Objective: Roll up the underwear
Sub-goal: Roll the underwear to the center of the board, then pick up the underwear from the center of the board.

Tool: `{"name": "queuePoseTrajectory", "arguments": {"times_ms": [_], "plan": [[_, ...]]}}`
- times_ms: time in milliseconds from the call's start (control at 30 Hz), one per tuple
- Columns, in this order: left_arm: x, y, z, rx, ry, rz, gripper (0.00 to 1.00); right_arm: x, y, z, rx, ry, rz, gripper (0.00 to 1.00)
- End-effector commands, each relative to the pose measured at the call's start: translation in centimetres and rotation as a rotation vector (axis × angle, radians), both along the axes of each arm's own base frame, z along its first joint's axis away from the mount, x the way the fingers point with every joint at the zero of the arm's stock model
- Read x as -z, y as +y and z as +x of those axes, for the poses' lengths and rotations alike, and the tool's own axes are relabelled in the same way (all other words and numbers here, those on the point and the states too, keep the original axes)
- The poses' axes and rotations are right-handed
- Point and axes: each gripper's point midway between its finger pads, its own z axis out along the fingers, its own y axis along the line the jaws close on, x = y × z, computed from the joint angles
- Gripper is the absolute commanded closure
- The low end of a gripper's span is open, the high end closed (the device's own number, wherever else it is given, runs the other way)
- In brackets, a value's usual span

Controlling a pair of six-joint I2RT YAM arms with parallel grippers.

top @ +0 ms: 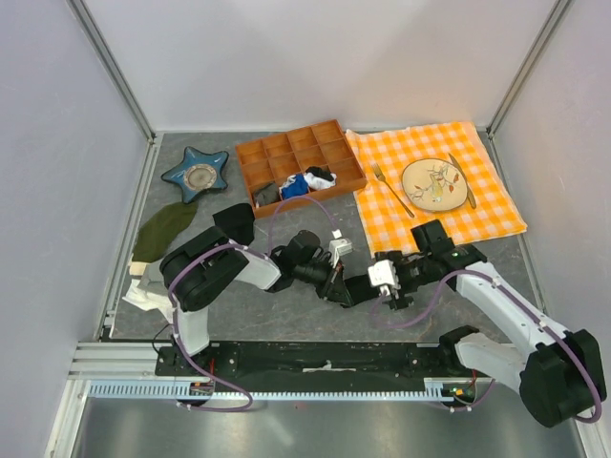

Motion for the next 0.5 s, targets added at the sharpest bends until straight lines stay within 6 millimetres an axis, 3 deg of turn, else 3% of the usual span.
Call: {"name": "queuePoseTrajectory", "arguments": {"times_ms": [0, 167, 333, 467], "plan": [[6.3, 4.1, -3.2, -0.059, 0.310, 0.270, 0.96, 1.6, 1.3, 0.0, -0.126, -0.087, -0.046, 0.11], [6.6, 3.9, -2.6, -0.067, 0.339, 0.287, 0.95, 2.9, 2.9, 1.1, -0.106, -0.087, -0.082, 0.11], [7.3, 4.2, -2.1, -0.085, 0.348, 0.313, 0.95, 3.5, 4.3, 1.7, 0.010, 0.173, -0.087, 0.18], [7.6, 4.5, -1.7, -0.099, 0.349, 0.321, 0.95, 2.9, 3.9, 1.9, 0.046, 0.292, -0.065, 0.18]]}}
